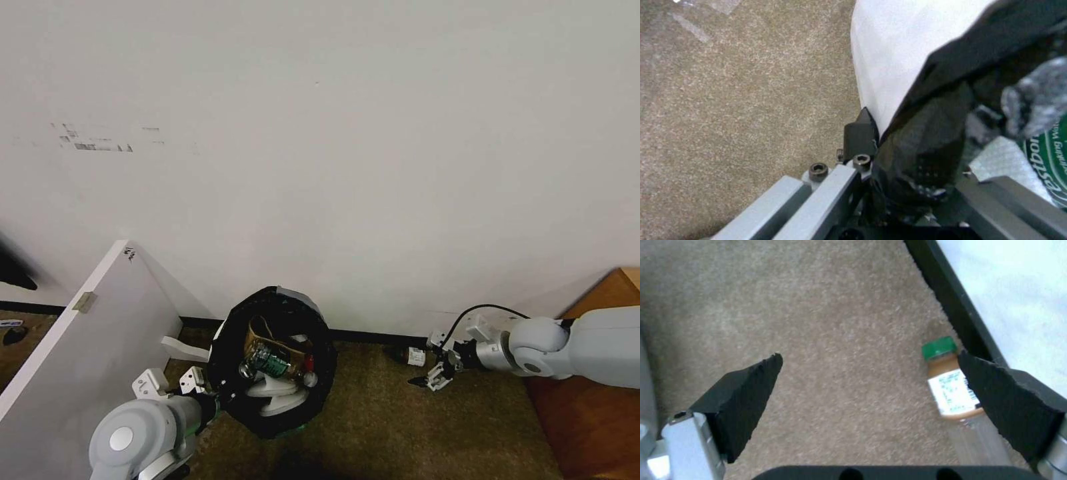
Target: Pick up the trash bin and place the garbage on the floor into it.
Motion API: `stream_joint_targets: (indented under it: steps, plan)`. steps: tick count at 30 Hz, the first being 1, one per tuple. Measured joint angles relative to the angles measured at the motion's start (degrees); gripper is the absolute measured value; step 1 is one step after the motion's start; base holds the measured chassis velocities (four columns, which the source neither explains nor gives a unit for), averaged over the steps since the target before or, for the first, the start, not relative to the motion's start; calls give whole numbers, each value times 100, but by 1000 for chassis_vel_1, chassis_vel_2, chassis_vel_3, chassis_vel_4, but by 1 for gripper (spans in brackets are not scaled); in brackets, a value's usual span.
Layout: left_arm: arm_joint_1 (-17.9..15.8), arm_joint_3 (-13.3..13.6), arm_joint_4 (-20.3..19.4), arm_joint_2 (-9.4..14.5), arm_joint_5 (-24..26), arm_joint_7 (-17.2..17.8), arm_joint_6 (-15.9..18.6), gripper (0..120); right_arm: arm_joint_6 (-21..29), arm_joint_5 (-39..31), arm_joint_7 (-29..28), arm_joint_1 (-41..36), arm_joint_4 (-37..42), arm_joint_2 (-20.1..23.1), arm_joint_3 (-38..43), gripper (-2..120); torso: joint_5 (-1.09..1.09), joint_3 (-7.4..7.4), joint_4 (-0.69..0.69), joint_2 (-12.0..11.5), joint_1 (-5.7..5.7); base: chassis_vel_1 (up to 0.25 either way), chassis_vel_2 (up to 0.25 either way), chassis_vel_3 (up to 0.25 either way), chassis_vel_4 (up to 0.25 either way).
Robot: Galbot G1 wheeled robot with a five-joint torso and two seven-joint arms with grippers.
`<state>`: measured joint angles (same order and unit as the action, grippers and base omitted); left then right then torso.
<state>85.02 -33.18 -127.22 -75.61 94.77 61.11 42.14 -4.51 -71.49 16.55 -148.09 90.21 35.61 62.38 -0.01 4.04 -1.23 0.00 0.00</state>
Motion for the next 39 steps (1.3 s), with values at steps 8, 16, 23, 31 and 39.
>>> stream_joint_targets:
  steps: [8,16,23,31,39]
  plan:
    - [-24,9,78,-18,-40,-74,0,0,-38,-25,89,-437,-486,397,420,100,1,0,0,0,0,0,0,0,0]
    - [-47,15,145,-83,-67,-107,0,0,-74,-36,213,-829,-894,715,748,100,1,0,1,0,0,0,0,0,0]
    - [-74,49,186,-126,-104,-122,0,0,-58,-16,345,-987,-1081,760,900,100,0,0,-1,0,0,0,0,0,0]
    - [-75,105,228,-163,-182,-149,0,0,-54,7,433,-1172,-1223,780,1065,100,0,0,0,1,0,0,0,0,0]
    - [-66,119,266,-190,-270,-203,0,0,-68,72,571,-1383,-1475,848,1205,100,0,0,1,1,0,0,0,0,0]
